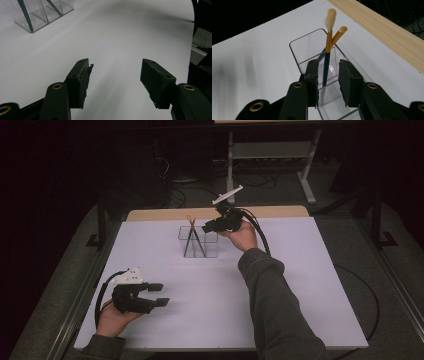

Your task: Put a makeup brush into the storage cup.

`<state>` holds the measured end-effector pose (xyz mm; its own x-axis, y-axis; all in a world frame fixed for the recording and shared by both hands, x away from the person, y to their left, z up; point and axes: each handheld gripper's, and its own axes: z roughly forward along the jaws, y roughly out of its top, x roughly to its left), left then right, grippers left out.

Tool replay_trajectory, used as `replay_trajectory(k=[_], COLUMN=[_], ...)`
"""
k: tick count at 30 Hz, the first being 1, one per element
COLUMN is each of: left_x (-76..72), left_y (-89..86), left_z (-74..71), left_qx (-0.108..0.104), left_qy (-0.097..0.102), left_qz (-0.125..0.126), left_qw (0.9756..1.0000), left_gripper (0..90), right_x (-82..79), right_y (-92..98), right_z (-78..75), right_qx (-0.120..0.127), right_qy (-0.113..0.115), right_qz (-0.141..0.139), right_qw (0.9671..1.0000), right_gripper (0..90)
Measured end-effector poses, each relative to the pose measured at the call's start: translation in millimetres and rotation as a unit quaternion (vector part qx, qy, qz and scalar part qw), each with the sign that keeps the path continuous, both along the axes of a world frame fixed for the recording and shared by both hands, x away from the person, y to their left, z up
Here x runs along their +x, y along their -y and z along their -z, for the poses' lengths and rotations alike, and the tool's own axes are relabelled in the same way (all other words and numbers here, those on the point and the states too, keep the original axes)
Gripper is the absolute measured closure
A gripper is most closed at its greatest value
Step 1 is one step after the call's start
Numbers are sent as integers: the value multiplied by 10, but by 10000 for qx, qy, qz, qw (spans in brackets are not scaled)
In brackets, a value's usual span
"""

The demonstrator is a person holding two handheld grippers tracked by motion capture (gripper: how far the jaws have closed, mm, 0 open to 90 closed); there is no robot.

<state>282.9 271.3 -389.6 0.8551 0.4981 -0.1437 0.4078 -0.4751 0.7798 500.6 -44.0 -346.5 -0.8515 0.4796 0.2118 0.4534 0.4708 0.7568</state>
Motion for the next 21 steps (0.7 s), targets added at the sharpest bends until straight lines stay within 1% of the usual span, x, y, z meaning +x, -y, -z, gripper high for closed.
replay_trajectory(k=[3, 4, 6, 9, 12, 13, 17, 18, 21], left_x=[2, 3, 4, 5, 9, 9, 10, 23, 23], left_y=[1, 1, 0, 0, 1, 1, 5, 0, 4], left_z=[2, 1, 0, 0, 0, 0, 5, 3, 5], left_qx=[5, 7, 5, -3, 12, 12, 1, 34, 26], left_qy=[-3, -1, -7, -6, 10, 7, 5, 75, 51], left_qz=[3, 3, -1, -2, 10, 10, -1, 49, 35], left_qw=[10000, 10000, 10000, 10000, 10000, 10000, 10000, 10000, 10000], left_gripper=[397, 397, 396, 395, 394, 394, 392, 391, 390], right_x=[1, -7, -15, -28, -37, -46, -62, -65, -78], right_y=[34, 35, 52, 69, 90, 95, 119, 125, 145], right_z=[6, 0, -2, -1, 7, 8, 12, 11, 8], right_qx=[-49, -10, 19, 30, -12, 12, 23, 26, 57], right_qy=[24, -21, 26, 12, 59, 27, 44, 44, 4], right_qz=[-5, 12, 6, 21, 34, 29, 51, 41, 67], right_qw=[10000, 10000, 10000, 10000, 10000, 10000, 10000, 10000, 10000], right_gripper=[655, 652, 646, 634, 619, 613, 588, 582, 558])
